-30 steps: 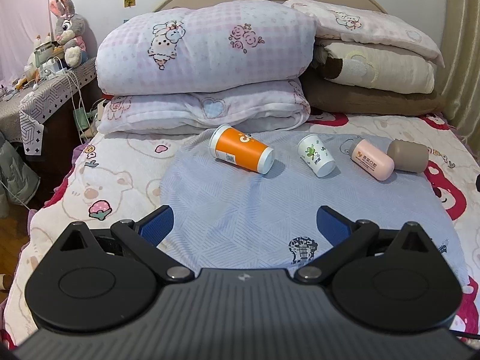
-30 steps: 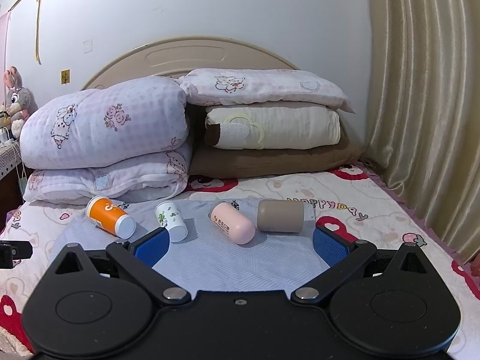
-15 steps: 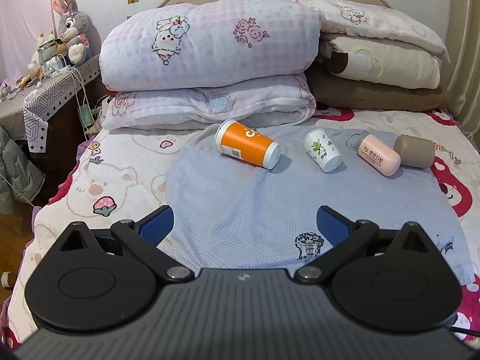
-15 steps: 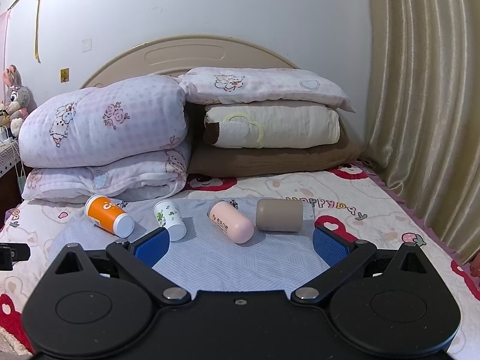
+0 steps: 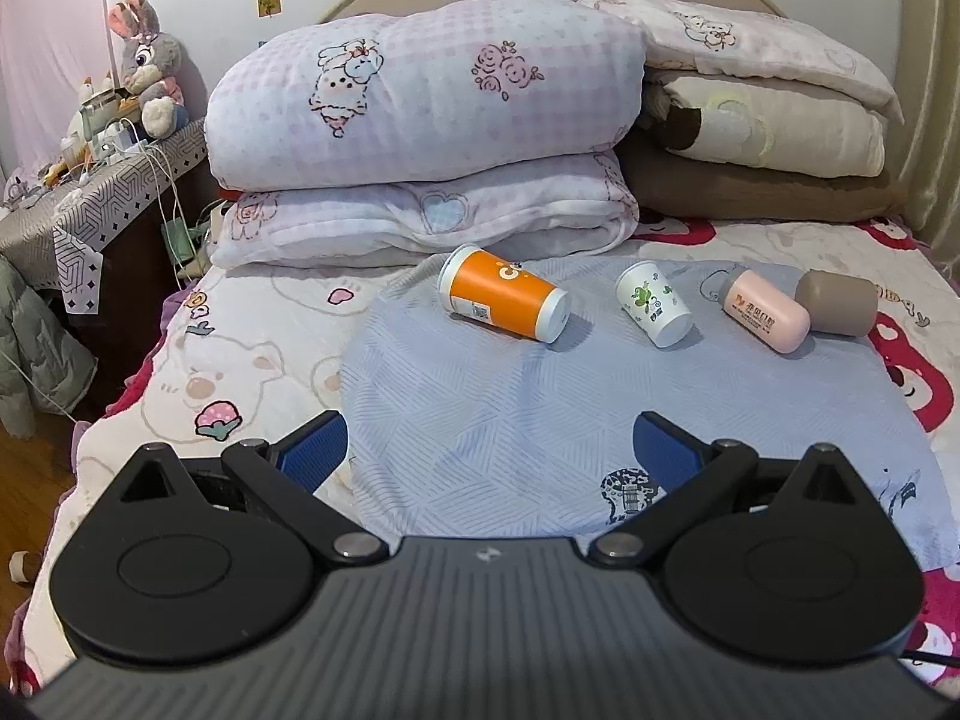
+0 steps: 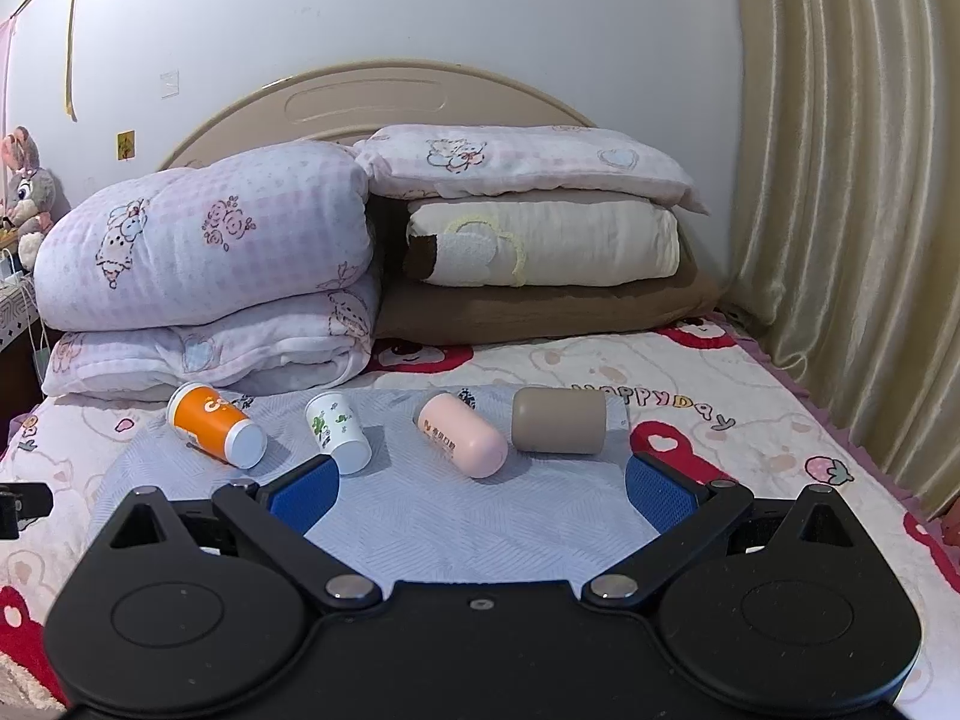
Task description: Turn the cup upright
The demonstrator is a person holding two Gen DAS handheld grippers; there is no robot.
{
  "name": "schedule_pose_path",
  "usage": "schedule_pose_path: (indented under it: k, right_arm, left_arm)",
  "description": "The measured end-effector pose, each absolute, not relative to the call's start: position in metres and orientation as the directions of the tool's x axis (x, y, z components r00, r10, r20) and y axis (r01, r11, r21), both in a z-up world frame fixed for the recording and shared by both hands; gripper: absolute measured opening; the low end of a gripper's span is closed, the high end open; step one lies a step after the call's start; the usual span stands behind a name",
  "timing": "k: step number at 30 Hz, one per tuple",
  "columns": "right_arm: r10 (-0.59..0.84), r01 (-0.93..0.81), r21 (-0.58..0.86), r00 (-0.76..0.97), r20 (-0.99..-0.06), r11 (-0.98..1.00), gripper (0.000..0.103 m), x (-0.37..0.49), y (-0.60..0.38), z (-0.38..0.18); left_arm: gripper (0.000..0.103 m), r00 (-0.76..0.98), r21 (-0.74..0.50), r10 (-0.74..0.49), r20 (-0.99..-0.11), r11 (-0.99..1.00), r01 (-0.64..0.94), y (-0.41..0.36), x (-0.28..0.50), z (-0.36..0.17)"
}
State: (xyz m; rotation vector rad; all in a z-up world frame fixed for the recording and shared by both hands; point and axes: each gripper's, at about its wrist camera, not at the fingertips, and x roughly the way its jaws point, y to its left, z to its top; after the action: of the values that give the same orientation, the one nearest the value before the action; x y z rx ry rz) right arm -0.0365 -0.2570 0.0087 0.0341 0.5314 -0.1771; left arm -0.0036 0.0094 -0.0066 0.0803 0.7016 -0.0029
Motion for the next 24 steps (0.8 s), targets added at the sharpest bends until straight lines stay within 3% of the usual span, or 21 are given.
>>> schedule_pose_path:
  k: [24]
  right_arm:
    - [-0.169,0.178,-0.032,0.839,-0.518,0.983,0.103,-0.0334,-0.2625,0.0087]
  left_arm:
    - [0.103,0.763,-0.008,-0.035,-0.645,0.999,0.039,0.0137,-0.0036,-0.0046]
